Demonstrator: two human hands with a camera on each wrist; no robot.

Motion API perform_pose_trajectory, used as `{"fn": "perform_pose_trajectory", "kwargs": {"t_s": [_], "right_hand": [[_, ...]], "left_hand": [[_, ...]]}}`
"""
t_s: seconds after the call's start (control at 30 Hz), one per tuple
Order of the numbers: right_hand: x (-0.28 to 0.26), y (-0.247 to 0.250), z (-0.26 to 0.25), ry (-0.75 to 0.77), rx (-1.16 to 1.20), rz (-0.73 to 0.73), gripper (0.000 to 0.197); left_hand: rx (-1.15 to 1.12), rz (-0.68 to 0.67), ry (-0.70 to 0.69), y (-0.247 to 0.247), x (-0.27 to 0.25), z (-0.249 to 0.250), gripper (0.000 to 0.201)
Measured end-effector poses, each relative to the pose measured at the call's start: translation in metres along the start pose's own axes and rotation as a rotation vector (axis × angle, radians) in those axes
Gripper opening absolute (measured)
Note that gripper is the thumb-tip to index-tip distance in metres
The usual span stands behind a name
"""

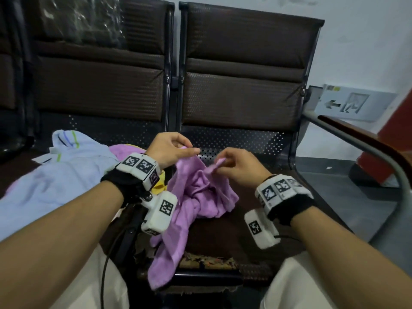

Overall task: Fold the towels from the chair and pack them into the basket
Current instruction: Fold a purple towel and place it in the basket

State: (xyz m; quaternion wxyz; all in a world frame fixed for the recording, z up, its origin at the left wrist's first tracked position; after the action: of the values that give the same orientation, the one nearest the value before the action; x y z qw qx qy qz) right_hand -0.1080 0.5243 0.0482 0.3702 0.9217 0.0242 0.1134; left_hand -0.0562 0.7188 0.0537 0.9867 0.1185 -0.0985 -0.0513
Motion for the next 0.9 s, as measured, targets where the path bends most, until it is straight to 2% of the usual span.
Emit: {"fn": "perform_pose_trajectory", "kwargs": {"t_s": [0.03,0.1,0.17,0.23,0.33,0.47,0.53,0.67,0.77,0.83,0.9], "right_hand": [[-0.002,-0.002,0.001,0.034,-0.171,0.001,0.013],[-0.004,-0.005,-0.003,0.119,-0.306,-0.002,0.009],[-0.003,-0.005,-0.008,0.202,-0.286,0.046,0.016],[-0.002,-0.004,-0.017,0.255,-0.117,0.083,0.012],[-0.005,-0.006,-0.024,0.204,0.148,0.04,0.008],[-0.005,-0.012,-0.022,0.189,0.108,0.049,0.001],[-0.004,-0.015,-0.02,0.158,0.101,0.069,0.006],[-0.003,-0.018,-0.015,0.089,0.039,0.094,0.014],[-0.003,-0.019,-0.013,0.057,0.007,0.139,0.012],[-0.003,-0.019,-0.011,0.023,0.044,0.155,0.011],[-0.002,-0.019,-0.009,-0.022,0.145,0.14,0.013]], "left_hand": [[-0.03,-0.021,0.037,0.0,-0.002,-0.001,0.015],[-0.121,-0.094,0.117,0.0,-0.005,-0.003,0.014],[-0.2,-0.164,0.17,0.001,-0.007,-0.005,0.025],[-0.24,-0.203,0.191,0.004,-0.009,-0.006,0.035],[-0.227,-0.228,0.163,0.005,-0.012,-0.007,0.042],[-0.166,-0.269,0.114,-0.004,-0.017,-0.007,0.039],[-0.197,-0.281,0.12,-0.007,-0.02,-0.006,0.035],[-0.261,-0.268,0.169,-0.012,-0.022,-0.004,0.023],[-0.309,-0.252,0.214,-0.014,-0.023,-0.002,0.016],[-0.313,-0.278,0.177,-0.014,-0.025,-0.003,0.028],[-0.213,-0.277,0.085,-0.013,-0.027,-0.004,0.039]]}}
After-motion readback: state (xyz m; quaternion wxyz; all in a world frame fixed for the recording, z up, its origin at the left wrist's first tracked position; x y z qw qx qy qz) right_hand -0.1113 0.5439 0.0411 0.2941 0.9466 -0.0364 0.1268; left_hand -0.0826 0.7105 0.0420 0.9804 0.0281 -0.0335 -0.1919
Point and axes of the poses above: each hand's wrist, its own x-axis towards the middle knuckle, its own y-axis out of the back of the hand, z = x × y, the point moved 2 cm from there along x, towards the middle knuckle, and after that the axes turned 3 degrees about z, right-handed, at the moved point
